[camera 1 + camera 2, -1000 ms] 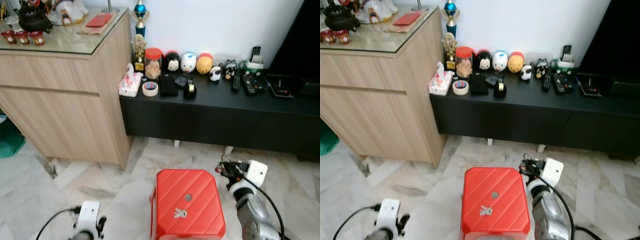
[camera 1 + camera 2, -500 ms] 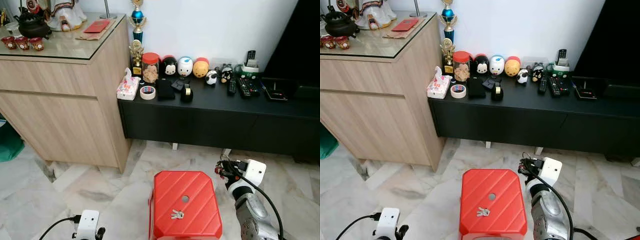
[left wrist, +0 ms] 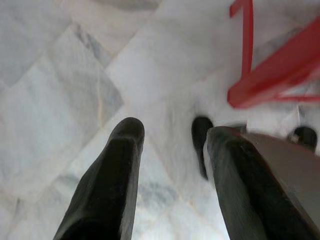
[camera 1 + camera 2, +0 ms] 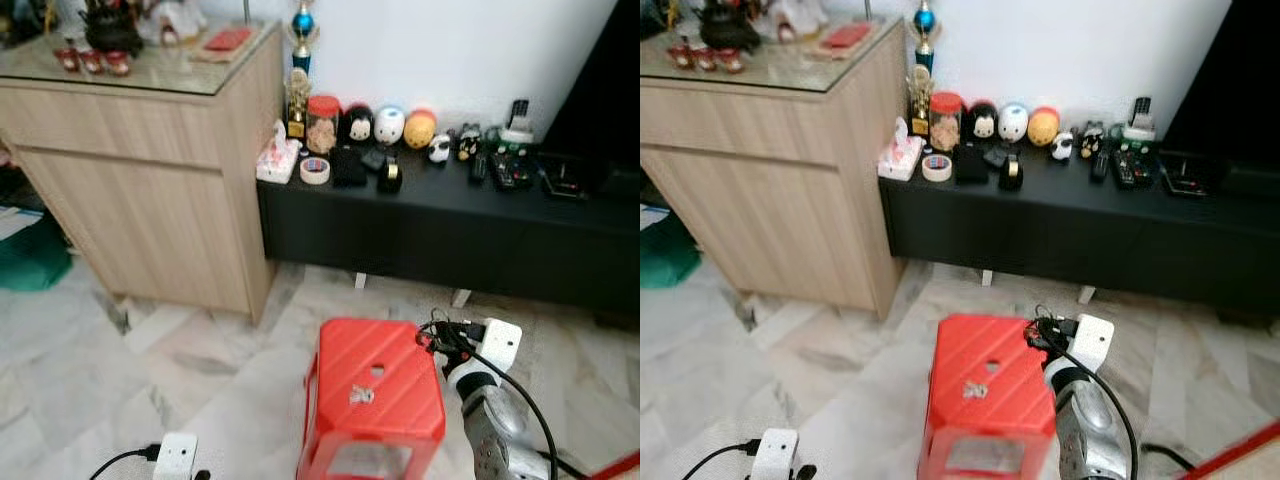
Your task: Hang keys on a hook
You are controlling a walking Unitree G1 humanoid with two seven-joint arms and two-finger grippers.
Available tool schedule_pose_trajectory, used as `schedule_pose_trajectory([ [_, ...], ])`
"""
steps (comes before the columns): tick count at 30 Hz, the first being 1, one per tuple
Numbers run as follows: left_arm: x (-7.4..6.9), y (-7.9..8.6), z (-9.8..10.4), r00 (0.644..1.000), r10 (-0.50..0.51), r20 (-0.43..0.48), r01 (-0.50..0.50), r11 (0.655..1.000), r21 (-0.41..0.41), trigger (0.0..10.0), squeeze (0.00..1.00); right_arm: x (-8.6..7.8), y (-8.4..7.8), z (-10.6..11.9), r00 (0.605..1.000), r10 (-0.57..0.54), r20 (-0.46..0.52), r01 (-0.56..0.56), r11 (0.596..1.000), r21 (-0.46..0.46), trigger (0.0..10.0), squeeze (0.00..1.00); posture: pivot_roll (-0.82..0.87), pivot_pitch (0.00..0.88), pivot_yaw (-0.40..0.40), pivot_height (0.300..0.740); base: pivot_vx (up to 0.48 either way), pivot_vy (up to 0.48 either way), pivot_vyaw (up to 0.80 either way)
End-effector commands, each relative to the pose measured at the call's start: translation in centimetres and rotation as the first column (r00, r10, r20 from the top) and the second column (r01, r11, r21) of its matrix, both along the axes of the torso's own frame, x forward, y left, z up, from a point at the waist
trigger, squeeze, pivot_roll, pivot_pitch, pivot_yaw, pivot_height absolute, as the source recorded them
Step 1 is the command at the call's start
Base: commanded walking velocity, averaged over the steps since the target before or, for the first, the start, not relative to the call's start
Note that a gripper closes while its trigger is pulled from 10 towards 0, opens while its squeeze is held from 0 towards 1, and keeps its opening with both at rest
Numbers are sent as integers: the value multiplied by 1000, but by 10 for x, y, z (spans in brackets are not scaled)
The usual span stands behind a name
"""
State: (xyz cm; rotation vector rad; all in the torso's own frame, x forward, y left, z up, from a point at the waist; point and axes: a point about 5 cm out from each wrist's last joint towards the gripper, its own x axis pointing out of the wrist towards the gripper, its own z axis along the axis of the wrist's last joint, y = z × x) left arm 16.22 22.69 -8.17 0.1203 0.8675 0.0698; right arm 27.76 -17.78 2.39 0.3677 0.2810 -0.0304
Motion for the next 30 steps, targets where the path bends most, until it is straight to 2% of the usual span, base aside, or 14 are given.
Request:
schedule_pose_trajectory([
  [1,-1,4,0,1000,18,-12,-18,1000,2,10000,0,0,-2,-1,1000,-12,-7,12,1000,-5,10000,0,57,0,-36,740,-368,0,0],
  [11,-8,10,-2,999,31,-43,-30,999,10,10000,0,-1,-7,-2,999,-35,-13,35,999,-14,10000,0,58,0,-31,740,-361,0,0],
  [30,-9,11,-3,998,24,-56,-23,1000,10,10000,0,-2,-15,-4,996,-90,-23,90,996,-22,10000,0,61,0,-33,740,0,0,0],
])
